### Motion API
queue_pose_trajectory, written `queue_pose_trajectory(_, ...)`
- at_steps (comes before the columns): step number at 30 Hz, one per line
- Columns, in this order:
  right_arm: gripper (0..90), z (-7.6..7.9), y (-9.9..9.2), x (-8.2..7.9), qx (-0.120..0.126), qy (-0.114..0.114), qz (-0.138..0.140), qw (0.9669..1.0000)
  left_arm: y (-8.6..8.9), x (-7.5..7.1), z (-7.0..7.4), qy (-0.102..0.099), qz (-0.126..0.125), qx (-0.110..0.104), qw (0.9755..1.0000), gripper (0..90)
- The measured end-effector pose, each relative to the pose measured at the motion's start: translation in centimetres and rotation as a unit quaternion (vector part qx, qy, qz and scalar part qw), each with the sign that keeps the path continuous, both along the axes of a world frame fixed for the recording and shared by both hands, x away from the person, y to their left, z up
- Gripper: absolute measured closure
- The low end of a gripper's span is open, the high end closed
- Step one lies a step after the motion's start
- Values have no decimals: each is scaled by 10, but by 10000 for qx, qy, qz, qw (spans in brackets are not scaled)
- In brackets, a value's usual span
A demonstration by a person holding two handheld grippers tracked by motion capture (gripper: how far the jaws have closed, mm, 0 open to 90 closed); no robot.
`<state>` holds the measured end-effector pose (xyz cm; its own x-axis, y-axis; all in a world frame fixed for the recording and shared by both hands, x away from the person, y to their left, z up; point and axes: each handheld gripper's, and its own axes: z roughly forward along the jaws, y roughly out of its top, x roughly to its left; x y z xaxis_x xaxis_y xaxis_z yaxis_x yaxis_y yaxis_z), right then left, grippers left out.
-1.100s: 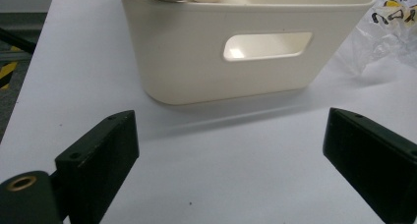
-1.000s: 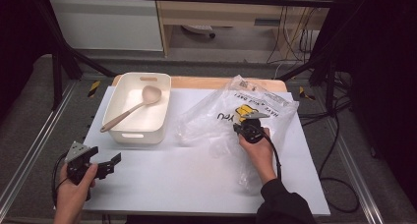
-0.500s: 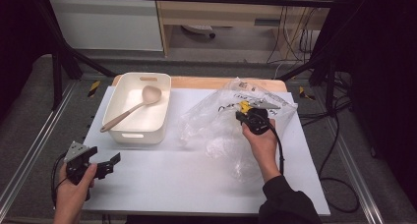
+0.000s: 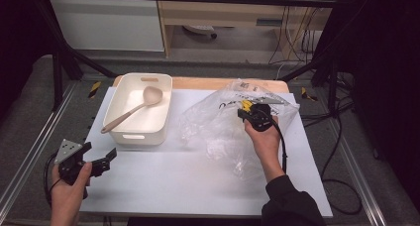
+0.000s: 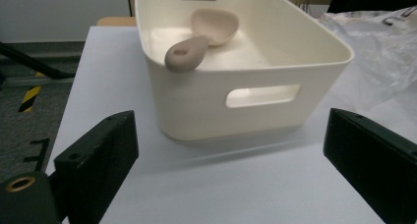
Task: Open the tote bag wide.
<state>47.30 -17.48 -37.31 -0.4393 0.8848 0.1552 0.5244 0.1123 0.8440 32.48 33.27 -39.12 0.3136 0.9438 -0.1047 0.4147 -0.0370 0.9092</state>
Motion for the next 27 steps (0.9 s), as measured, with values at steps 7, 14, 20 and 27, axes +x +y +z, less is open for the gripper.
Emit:
queue_pose_trajectory(7,900,6,2,-7,180,18,133,9997,0,-4,16,-162,-101,-87,9998,59)
queue_pose_trajectory(14,900,8,11,-20,210,24,285,9994,3,-5,31,-159,-107,60,9998,62)
queue_pose_trajectory(20,900,11,23,-29,142,-40,415,9990,2,-2,39,-233,-271,79,9993,62)
queue_pose_trajectory(27,900,10,37,-40,6,-1,605,9982,-2,6,52,-246,-385,207,9987,65)
